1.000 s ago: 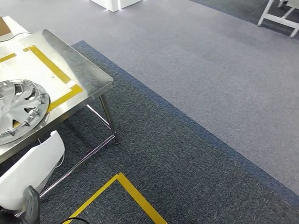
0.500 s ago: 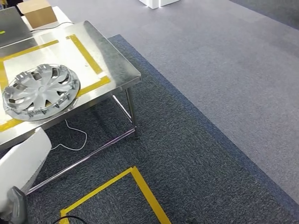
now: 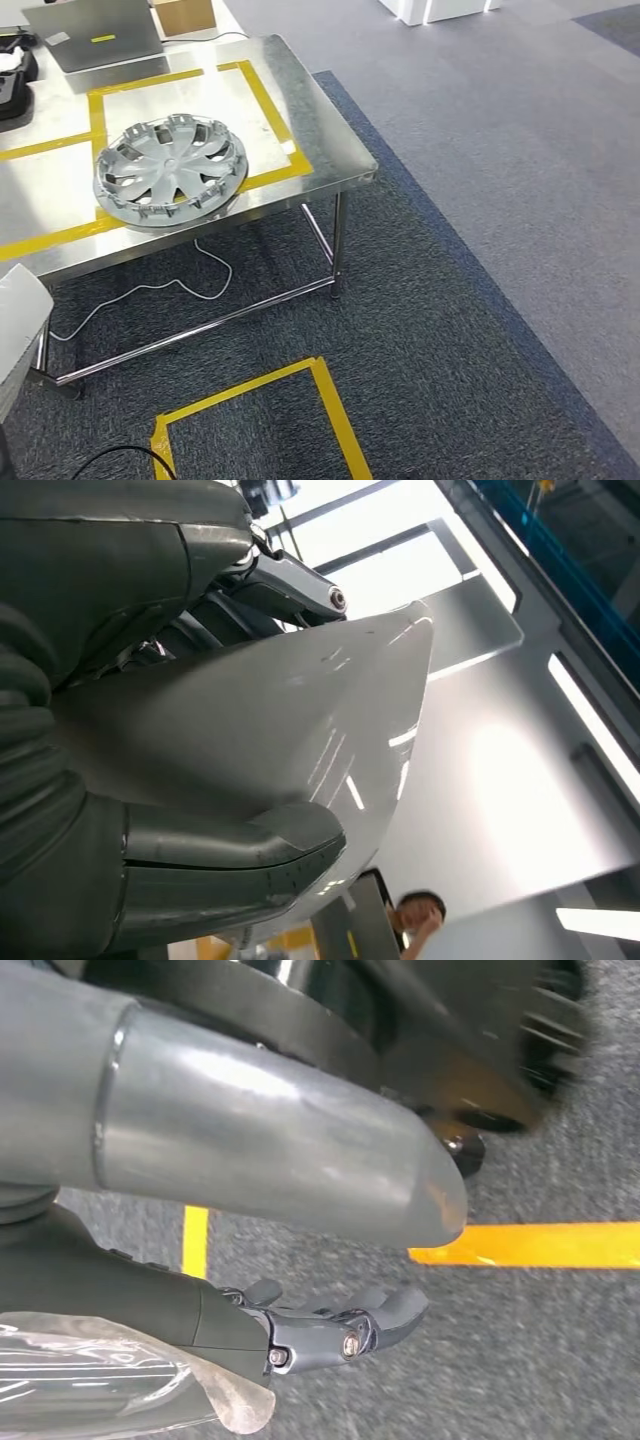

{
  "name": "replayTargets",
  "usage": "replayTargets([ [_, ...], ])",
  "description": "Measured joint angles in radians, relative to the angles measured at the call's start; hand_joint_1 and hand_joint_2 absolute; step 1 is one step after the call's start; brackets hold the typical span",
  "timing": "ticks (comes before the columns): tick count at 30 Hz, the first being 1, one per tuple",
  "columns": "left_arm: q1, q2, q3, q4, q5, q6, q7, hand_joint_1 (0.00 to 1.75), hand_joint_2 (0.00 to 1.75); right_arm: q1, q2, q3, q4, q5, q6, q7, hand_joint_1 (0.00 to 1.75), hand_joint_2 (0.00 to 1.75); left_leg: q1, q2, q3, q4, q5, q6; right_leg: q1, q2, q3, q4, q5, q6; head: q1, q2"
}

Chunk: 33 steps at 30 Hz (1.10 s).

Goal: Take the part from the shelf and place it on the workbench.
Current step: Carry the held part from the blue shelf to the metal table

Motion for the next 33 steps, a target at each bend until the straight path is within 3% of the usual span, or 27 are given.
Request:
replayTargets([
  [2,-0.003,-0.002,0.011,-0.004,0.004,0.0,0.0,1.75,1.75,0.0,0.0,-0.001,0.0,0.001,0.0,-0.001,0.0,0.0,0.0,-0.023,-0.008,0.005,0.001,-0.011,-0.002,0.031,0.034,-0.076,0.02,-0.006,0.0,0.0],
  [4,-0.004,-0.004,0.023,-0.009,0.004,0.0,0.0,1.75,1.75,-0.001,0.0,-0.002,0.0,0.004,0.0,-0.001,0.0,0.0,0.002,-0.044,-0.016,0.006,0.005,-0.023,0.0,0.018,0.04,-0.079,0.019,-0.014,0.0,0.0],
  [5,-0.004,-0.004,0.029,-0.012,0.004,0.0,0.0,1.75,1.75,-0.001,0.001,-0.002,0.0,0.005,-0.001,-0.001,0.0,0.0,0.003,-0.037,-0.019,0.011,0.003,-0.029,-0.001,0.007,0.042,-0.081,0.022,-0.02,0.0,0.0],
  [7,-0.007,-0.004,0.042,-0.018,0.004,0.0,0.0,1.75,1.75,-0.001,0.003,-0.002,0.0,0.01,-0.003,-0.002,0.0,0.0,0.002,0.008,-0.044,0.065,-0.034,-0.039,-0.003,-0.018,0.045,-0.086,0.025,-0.032,-0.005,0.0],
  [9,-0.011,-0.004,0.05,-0.02,0.004,0.0,0.0,1.75,1.75,0.001,0.004,-0.003,0.0,0.012,-0.005,-0.002,0.0,0.0,0.003,0.055,-0.101,0.192,-0.102,-0.049,-0.003,-0.047,0.045,-0.087,0.023,-0.039,-0.009,0.0],
  [11,-0.012,-0.004,0.058,-0.02,0.004,0.0,0.0,1.75,1.75,0.003,0.004,-0.003,0.0,0.014,-0.007,-0.001,0.0,0.0,0.009,0.064,-0.147,0.295,-0.137,-0.055,-0.002,-0.078,0.046,-0.086,0.019,-0.041,-0.009,0.0],
  [12,-0.012,-0.004,0.063,-0.021,0.003,0.0,0.0,1.75,1.75,0.003,0.005,-0.003,0.0,0.015,-0.008,0.0,0.0,0.0,0.011,0.067,-0.144,0.294,-0.125,-0.057,-0.002,-0.092,0.048,-0.086,0.017,-0.04,-0.009,0.0],
  [14,-0.013,-0.004,0.072,-0.028,-0.004,0.0,0.0,1.75,1.75,0.002,0.005,-0.003,0.0,0.018,-0.008,0.0,0.0,0.0,0.012,0.087,-0.083,0.183,-0.059,-0.055,-0.002,-0.118,0.056,-0.086,0.012,-0.036,-0.009,0.0],
  [16,-0.019,-0.004,0.081,-0.039,-0.018,0.0,0.0,1.75,1.75,0.001,0.006,-0.003,0.0,0.022,-0.009,0.001,0.0,0.0,0.004,0.139,-0.017,0.055,-0.018,-0.046,0.003,-0.138,0.06,-0.085,0.003,-0.027,-0.009,0.0],
  [17,-0.022,-0.004,0.086,-0.045,-0.026,0.0,0.0,1.75,1.75,0.0,0.007,-0.003,0.0,0.023,-0.009,0.001,0.0,0.0,0.001,0.157,-0.002,0.024,-0.015,-0.042,0.006,-0.148,0.061,-0.085,-0.001,-0.021,-0.009,0.0],
  [18,-0.025,-0.005,0.09,-0.052,-0.035,0.0,0.0,1.75,1.75,-0.001,0.007,-0.003,0.0,0.025,-0.01,0.0,0.0,0.0,-0.003,0.162,0.0,0.015,-0.021,-0.037,0.009,-0.159,0.063,-0.086,-0.005,-0.016,-0.009,0.0],
  [20,-0.027,-0.005,0.098,-0.066,-0.048,0.0,0.0,1.75,1.75,-0.006,0.007,-0.003,0.0,0.028,-0.012,0.0,0.0,0.0,-0.002,0.138,-0.002,0.011,-0.019,-0.025,0.009,-0.171,0.073,-0.087,-0.012,-0.005,-0.009,0.0],
  [22,-0.03,-0.007,0.106,-0.078,-0.053,0.0,0.0,1.75,1.75,-0.01,0.007,-0.004,0.0,0.031,-0.013,-0.002,0.0,0.0,0.003,0.114,-0.002,0.007,-0.013,-0.012,0.005,-0.125,0.061,-0.046,-0.043,0.005,-0.005,0.0],
  [24,-0.035,-0.009,0.111,-0.085,-0.055,0.0,0.0,1.75,1.75,-0.01,0.007,-0.004,0.0,0.031,-0.015,-0.003,0.0,0.0,0.006,0.092,-0.003,0.006,-0.011,-0.005,0.003,-0.063,0.0,0.079,-0.104,0.01,0.0,0.0],
  [26,-0.039,-0.01,0.113,-0.087,-0.06,0.0,0.0,1.75,1.75,-0.006,0.007,-0.004,0.0,0.031,-0.015,-0.003,0.0,0.0,0.005,0.065,-0.003,0.006,-0.011,-0.002,0.003,-0.048,-0.07,0.204,-0.141,0.01,0.001,0.0],
  [27,-0.039,-0.011,0.114,-0.088,-0.063,0.0,0.0,1.75,1.75,-0.005,0.007,-0.004,0.0,0.031,-0.015,-0.003,0.0,0.0,0.005,0.051,-0.002,0.006,-0.012,-0.001,0.003,-0.046,-0.086,0.219,-0.13,0.009,0.001,0.0],
  [28,-0.04,-0.011,0.115,-0.089,-0.065,0.0,0.0,1.75,1.75,-0.005,0.007,-0.005,0.0,0.031,-0.015,-0.003,0.0,0.0,0.005,0.037,-0.001,0.007,-0.012,-0.002,0.003,-0.044,-0.082,0.191,-0.099,0.007,0.001,0.0],
  [30,-0.04,-0.011,0.115,-0.091,-0.069,0.0,0.0,1.75,1.75,-0.006,0.007,-0.005,0.0,0.03,-0.015,-0.003,0.0,0.0,0.004,0.013,0.003,0.008,-0.015,-0.006,0.002,-0.024,-0.033,0.056,-0.016,0.002,0.001,0.0],
  [31,-0.041,-0.011,0.115,-0.093,-0.07,0.0,0.0,1.75,1.75,-0.008,0.007,-0.005,0.0,0.029,-0.014,-0.003,0.0,0.0,0.003,0.003,0.002,0.011,-0.017,-0.009,0.0,-0.009,-0.008,-0.007,0.009,-0.001,0.0,0.0],
  [33,-0.041,-0.012,0.114,-0.095,-0.073,0.0,0.0,1.75,1.75,-0.011,0.008,-0.005,0.0,0.026,-0.012,0.002,0.0,0.0,0.002,-0.01,-0.002,0.013,-0.022,-0.02,0.0,0.01,0.013,-0.066,0.016,-0.01,0.0,0.0],
])
